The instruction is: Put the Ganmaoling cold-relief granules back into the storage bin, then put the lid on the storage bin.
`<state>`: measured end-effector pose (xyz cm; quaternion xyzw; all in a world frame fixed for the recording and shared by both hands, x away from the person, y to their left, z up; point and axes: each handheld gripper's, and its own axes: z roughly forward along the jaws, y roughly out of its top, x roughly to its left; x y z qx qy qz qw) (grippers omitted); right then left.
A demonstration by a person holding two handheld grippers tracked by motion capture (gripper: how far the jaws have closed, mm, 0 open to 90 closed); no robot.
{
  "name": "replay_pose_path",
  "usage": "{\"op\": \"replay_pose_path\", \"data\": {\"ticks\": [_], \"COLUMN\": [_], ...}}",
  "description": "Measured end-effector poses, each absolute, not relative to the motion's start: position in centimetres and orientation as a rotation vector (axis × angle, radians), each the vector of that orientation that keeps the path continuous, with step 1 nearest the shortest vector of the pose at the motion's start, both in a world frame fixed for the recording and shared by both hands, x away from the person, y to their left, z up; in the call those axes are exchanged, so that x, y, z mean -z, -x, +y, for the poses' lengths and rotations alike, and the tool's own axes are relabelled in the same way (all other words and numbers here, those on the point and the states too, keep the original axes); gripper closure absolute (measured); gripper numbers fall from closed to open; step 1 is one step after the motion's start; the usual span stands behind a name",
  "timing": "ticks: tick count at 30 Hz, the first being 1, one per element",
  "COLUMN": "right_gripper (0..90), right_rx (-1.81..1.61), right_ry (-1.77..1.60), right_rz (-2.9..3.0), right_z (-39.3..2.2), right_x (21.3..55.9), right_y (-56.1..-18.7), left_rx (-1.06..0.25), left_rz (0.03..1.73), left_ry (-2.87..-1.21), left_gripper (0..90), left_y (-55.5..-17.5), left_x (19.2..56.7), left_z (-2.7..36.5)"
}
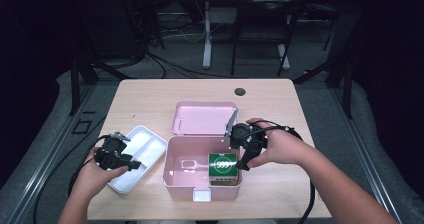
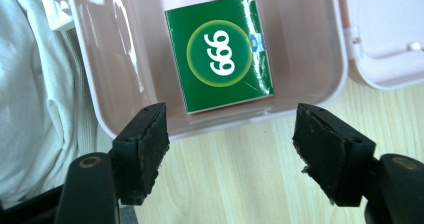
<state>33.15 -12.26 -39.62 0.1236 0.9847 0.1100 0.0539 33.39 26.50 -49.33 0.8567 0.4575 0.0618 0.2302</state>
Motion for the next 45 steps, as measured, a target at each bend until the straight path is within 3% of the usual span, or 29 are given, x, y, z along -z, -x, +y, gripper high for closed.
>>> {"op": "replay_pose_path", "data": {"ticks": [20, 31, 36, 45], "right_gripper": [37.3, 44.0, 48.9, 48.0], "right_rx": [-0.497, -0.606, -0.62, -0.655], "right_ry": [-0.678, -0.964, -1.057, -1.136], "right_rz": [2.834, 2.742, 2.689, 2.671], "right_z": [-16.7, -19.6, -20.2, -21.0], "right_x": [40.7, 43.2, 44.1, 45.7], "right_y": [-32.8, -33.6, -33.7, -33.4], "left_rx": [-0.206, -0.309, -0.281, -0.257], "left_rz": [1.256, 1.272, 1.277, 1.322], "left_ry": [-2.35, -2.344, -2.363, -2.374], "left_gripper": [57.4, 53.0, 53.8, 57.8], "left_y": [-33.6, -33.7, -33.9, -34.4], "left_x": [48.9, 48.2, 47.8, 47.9], "left_z": [27.2, 28.1, 28.3, 28.9]}}
